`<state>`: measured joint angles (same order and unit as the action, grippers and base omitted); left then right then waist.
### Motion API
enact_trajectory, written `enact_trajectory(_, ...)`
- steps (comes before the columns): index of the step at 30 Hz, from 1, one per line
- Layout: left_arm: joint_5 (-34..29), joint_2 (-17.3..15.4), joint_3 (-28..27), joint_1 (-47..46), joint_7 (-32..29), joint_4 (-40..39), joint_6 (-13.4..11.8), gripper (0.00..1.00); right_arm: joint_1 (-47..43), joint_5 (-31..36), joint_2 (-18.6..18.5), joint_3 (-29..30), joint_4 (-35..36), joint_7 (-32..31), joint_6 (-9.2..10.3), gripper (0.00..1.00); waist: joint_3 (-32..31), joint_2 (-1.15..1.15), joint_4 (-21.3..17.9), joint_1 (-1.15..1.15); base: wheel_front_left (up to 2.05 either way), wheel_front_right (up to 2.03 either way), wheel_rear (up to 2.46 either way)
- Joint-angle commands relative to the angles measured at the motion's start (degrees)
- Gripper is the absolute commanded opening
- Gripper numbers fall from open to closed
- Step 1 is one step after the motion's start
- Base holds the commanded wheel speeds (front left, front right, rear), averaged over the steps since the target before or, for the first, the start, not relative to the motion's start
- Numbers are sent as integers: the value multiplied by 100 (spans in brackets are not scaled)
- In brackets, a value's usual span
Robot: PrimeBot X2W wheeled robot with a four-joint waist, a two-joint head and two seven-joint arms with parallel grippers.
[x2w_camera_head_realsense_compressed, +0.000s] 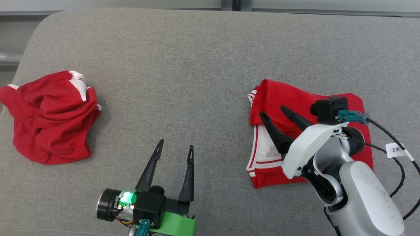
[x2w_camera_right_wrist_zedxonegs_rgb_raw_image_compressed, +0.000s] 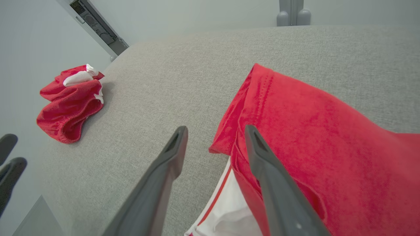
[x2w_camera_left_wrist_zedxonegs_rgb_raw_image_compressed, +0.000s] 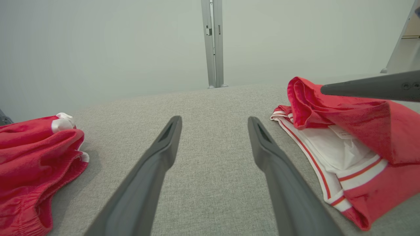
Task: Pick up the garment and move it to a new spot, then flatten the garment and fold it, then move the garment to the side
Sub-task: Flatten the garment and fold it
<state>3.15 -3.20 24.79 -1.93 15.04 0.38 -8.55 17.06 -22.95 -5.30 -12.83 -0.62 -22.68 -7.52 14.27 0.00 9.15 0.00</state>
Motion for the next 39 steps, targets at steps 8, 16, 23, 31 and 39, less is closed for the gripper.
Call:
enact_trajectory(8,1,9,-97,-13,18,-29,28,100,99,-433,-504,366,383,653,6,100,-115,0,-374,0,0,0,0)
enact_trajectory(16,-24,-41,-267,119,18,-58,36,100,-227,-429,-1223,454,-22,2039,4,100,-312,0,-838,0,0,0,0)
enact_trajectory(23,15,-79,-387,306,18,-43,90,100,-574,-364,-1521,-39,-650,3245,5,100,-547,0,-1117,0,0,0,0)
enact_trajectory(31,2,-71,-386,415,17,-26,183,100,-501,-323,-1680,-957,-1103,3589,5,100,-693,0,-1038,0,0,0,0)
enact_trajectory(39,35,-26,-299,387,18,-2,189,100,131,-2,-1473,-2406,-1722,3570,7,100,-653,0,-613,0,0,0,0)
